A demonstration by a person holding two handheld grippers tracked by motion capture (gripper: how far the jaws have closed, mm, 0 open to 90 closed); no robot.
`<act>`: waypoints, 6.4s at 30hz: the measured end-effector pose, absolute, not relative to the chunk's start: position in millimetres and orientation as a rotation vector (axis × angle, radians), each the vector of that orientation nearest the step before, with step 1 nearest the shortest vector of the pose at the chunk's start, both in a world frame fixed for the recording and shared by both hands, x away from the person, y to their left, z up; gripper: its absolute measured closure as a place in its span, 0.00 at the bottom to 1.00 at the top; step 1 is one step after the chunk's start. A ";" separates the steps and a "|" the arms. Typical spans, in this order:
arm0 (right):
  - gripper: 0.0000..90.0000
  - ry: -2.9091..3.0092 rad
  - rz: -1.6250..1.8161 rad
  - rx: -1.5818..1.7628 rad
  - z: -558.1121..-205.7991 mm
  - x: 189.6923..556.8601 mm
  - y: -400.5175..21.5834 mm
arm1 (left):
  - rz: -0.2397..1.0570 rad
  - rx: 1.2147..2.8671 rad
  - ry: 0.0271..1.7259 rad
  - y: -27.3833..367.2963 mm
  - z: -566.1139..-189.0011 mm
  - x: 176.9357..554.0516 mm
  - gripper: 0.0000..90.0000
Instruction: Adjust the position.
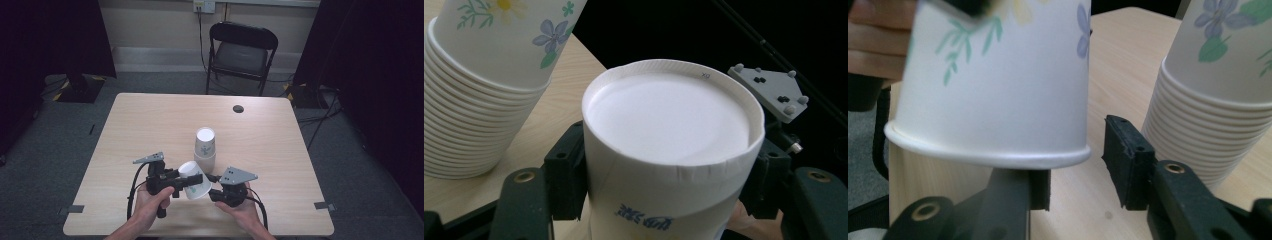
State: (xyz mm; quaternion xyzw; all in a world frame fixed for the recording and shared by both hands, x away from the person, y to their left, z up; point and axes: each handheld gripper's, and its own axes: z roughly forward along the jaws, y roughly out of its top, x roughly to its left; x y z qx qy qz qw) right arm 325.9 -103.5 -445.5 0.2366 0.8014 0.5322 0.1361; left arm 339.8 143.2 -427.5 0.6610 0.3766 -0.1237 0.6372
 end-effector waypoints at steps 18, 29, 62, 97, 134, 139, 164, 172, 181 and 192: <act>0.84 2.207 1.597 0.622 -435.3 323.1 -105.6 | -0.382 1.464 0.852 143.9 -434.7 343.1 0.37; 0.89 2.196 1.617 0.604 -434.9 321.6 -107.6 | -0.363 1.468 0.830 143.8 -434.2 340.7 0.34; 0.96 2.183 1.676 0.716 -423.9 325.8 -142.2 | -0.010 1.705 0.675 147.4 -418.1 329.5 0.18; 0.97 2.588 1.338 0.902 -447.5 342.4 -133.2 | 0.359 1.935 0.399 141.3 -430.5 311.7 0.26; 0.98 2.616 1.376 0.787 -440.0 336.8 -123.9 | 0.421 2.076 0.186 122.4 -443.8 305.1 0.17; 0.98 2.609 1.386 0.800 -439.3 337.9 -124.7 | 0.399 2.115 0.187 121.0 -449.6 308.3 0.17; 0.98 2.592 1.494 0.857 -435.1 338.9 -118.0 | 0.567 2.196 0.094 109.2 -454.2 301.0 0.23; 0.96 2.570 1.533 0.891 -433.7 340.9 -113.4 | 0.516 2.171 0.153 114.7 -451.8 306.2 0.26; 0.91 2.496 1.629 0.844 -427.8 341.6 -115.7 | 0.335 2.095 0.292 123.0 -450.1 315.7 0.30; 0.92 2.427 1.707 0.812 -424.0 340.1 -119.8 | 0.206 2.008 0.392 127.7 -449.9 319.0 0.30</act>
